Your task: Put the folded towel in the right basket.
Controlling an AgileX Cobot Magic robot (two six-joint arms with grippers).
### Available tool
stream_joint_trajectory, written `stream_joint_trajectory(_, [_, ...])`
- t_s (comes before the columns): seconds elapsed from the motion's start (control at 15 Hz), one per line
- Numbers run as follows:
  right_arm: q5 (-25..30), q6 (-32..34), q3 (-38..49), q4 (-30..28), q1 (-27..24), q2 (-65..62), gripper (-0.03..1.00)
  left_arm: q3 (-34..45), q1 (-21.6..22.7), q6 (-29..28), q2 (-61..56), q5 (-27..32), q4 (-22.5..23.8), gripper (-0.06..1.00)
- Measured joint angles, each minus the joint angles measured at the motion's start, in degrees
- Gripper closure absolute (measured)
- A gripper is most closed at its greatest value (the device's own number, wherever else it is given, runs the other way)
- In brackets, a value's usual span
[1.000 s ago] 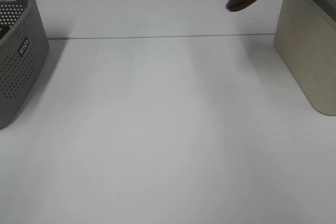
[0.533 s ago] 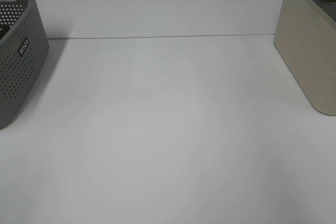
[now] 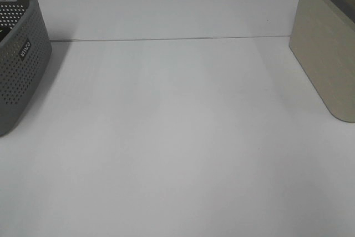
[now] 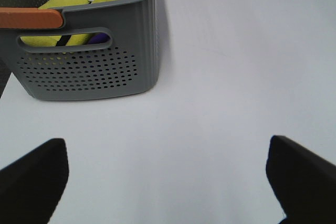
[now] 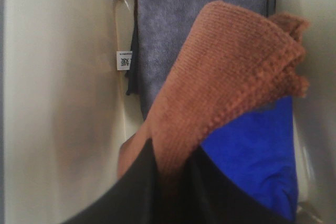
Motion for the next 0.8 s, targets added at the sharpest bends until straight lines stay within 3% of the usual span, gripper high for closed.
stream_joint_trajectory(0.2, [0.06,2.69,0.00,-0.29,0.00,1.60,0.43,0.00,0.00,0.00,0.00,0.00,0.00,-0.03])
stream_joint_trajectory(0.33, [0.80,2.92,0.00,0.11,0.23,1.03,0.26,0.00,0.00,0.00,0.00,0.00,0.00,-0.03])
stream_joint_trajectory(0.8, [6.53,3.38,0.23,0.11,11.40,-6.47,0.21,0.00,0.00,0.00,0.00,0.00,0.00,-0.03])
